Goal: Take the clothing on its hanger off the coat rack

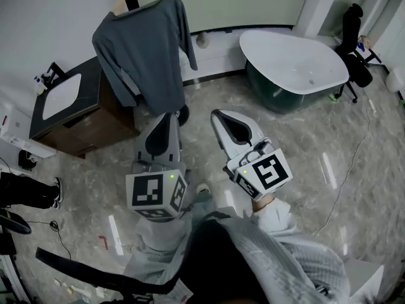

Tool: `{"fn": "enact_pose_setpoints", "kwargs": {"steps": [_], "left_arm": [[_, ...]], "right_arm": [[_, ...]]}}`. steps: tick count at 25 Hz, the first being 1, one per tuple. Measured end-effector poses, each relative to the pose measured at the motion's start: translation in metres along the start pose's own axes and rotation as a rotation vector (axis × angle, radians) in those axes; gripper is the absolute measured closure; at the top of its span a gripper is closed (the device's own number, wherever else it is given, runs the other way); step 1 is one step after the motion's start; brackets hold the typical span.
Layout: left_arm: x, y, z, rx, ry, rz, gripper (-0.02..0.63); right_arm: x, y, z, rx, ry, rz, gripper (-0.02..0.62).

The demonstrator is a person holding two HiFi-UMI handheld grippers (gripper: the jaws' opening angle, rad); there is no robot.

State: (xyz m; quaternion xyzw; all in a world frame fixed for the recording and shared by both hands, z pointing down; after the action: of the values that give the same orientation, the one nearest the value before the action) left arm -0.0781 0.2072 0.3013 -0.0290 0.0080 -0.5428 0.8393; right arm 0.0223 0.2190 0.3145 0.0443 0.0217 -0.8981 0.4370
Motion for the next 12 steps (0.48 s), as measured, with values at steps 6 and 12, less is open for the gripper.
{"fn": "enact_pose_setpoints", "kwargs": {"steps": [6,12], "left_arm": [[0.080,-0.054,-0.021,0.016,0.026,0.011,0.601],[0.141,-0.101,-0.004,0.016,-0.011,-0.030,0.601]], "right_arm": [[0.090,0.042,-0.019,-0.013,0.067,-0.008,0.592],[0.150,0.086,0.021,0.006,-0.012,0.012,0.592]]}}
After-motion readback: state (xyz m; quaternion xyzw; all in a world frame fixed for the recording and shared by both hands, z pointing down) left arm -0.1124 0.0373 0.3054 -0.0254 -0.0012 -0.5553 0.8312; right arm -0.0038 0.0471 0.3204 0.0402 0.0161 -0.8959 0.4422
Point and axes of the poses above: the fingertips, and each gripper's own axes: x forward along the fingers, y to its right, z out of its underside, the point moved 1 cm from there along -x, backward along the fingers, and after that the axes turned 2 degrees about -y, right-handed, at the moved point
